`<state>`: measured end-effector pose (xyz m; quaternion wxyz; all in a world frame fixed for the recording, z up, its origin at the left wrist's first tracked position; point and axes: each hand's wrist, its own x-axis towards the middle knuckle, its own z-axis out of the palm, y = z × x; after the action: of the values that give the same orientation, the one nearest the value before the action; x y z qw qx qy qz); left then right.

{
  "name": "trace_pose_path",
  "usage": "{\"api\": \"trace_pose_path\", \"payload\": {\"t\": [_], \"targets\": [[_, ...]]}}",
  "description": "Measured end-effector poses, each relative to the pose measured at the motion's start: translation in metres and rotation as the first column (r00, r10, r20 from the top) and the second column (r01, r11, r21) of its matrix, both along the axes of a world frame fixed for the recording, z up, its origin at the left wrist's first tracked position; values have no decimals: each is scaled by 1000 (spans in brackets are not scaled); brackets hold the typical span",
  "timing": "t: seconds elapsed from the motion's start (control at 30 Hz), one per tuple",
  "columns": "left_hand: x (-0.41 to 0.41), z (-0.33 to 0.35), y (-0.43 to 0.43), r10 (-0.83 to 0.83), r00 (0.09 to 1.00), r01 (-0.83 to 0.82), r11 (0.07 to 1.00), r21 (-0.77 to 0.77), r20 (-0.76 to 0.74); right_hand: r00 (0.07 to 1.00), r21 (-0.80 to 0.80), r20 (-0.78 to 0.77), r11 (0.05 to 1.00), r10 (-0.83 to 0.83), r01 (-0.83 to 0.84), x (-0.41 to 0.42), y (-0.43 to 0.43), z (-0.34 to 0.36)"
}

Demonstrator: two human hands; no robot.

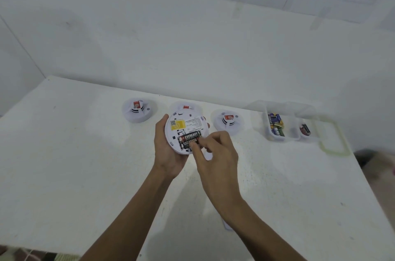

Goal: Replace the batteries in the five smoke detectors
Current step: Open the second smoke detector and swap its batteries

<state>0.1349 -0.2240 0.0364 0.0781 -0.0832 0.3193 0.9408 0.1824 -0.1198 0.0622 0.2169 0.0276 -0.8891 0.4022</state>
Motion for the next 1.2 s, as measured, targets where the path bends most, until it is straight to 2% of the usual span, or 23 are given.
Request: {"api": "trace_pose_path", "payload": {"t": [0.27,0.4,0.47,0.53,0.6,0.7,0.8,1.1,1.2], "targets": [[-3,-12,3,-46,999,46,999,16,19,994,172,-13,980,106,-102,-3,21,-3],[-2,-15,1,-40,999,40,999,15,23,981,136,-31,973,191,-185,3,39,-3],[-2,-16,-1,-64,998,64,997,50,0,982,156,-45,972,185,-176,10,51,-8],[1,-17,-2,-82,997,82,995,57,-8,990,176,30,974,137,-141,18,63,-16],[4,-21,-2,-92,996,92,995,46,-2,976,214,199,967,92,-135,28,72,-26],[11,-23,0,-117,993,117,992,42,-3,899,321,438,937,-16,-140,41,83,-47],[19,-22,3,-139,990,139,989,47,-1,816,362,571,920,-92,-149,51,86,-61],[39,-25,10,-173,985,173,985,9,14,704,451,671,881,-232,-140,62,84,-86],[45,-26,10,-162,985,163,986,-14,60,710,494,653,858,-263,-137,63,81,-87]]}}
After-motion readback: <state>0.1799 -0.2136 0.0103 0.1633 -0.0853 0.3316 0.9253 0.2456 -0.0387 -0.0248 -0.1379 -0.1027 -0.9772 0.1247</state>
